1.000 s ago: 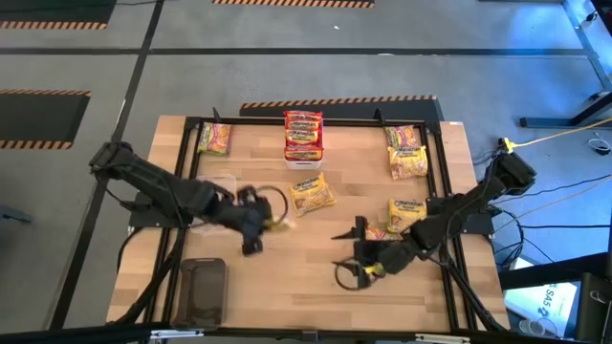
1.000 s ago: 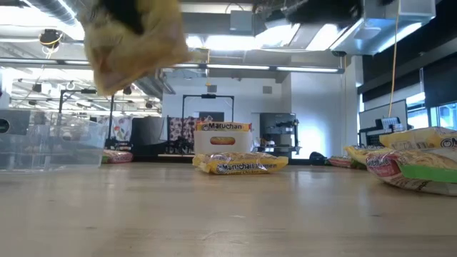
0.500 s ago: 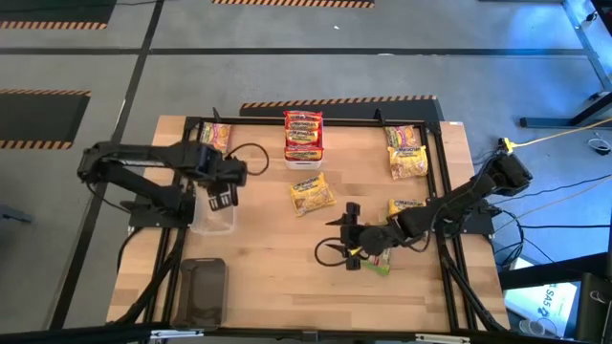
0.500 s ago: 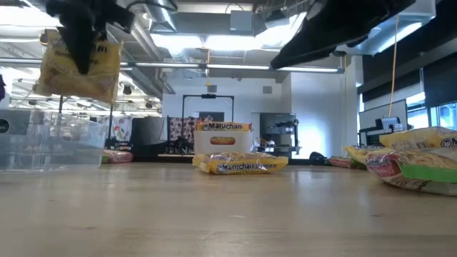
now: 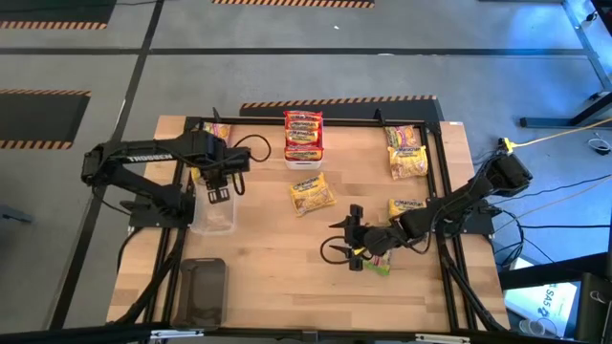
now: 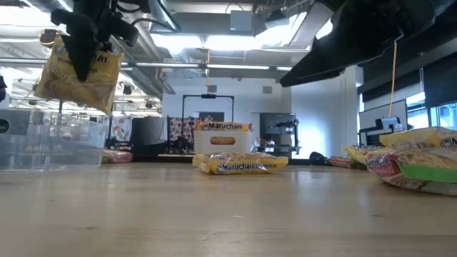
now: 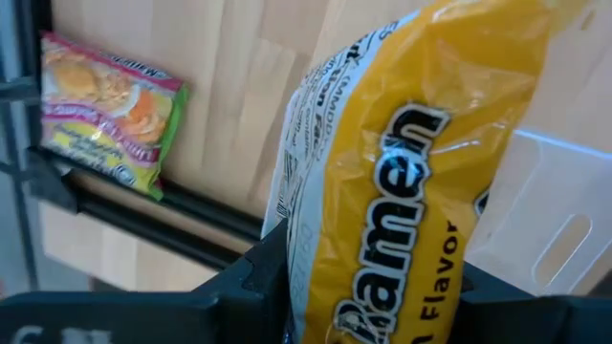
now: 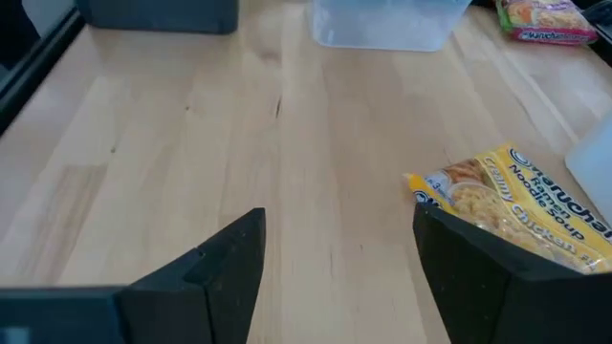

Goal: Sort Maruchan noodles
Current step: Put the yellow noodle pack into the transparent bin

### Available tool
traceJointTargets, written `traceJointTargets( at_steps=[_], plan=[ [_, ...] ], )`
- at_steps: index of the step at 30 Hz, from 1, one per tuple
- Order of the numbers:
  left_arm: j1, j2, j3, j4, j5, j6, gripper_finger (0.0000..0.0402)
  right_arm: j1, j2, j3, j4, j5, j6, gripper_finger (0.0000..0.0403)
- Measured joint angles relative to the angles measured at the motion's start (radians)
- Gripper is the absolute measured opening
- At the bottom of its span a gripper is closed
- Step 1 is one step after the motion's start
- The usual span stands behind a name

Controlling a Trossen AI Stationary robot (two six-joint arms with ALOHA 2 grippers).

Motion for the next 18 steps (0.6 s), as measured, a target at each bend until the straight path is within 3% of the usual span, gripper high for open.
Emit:
traceJointTargets(
  at_steps=[6, 18],
  plan=[
    [0.05, -0.019, -0.131, 0.047, 0.056, 0.035, 0.0126, 0.0, 0.0, 0.0, 0.022, -0.018, -0.002, 0.0241],
    [0.065, -0.039, -0.321, 0.339, 0.107, 0.134, 0.0126, 0.0, 0.0, 0.0, 0.048, -0.019, -0.026, 0.0241]
  ],
)
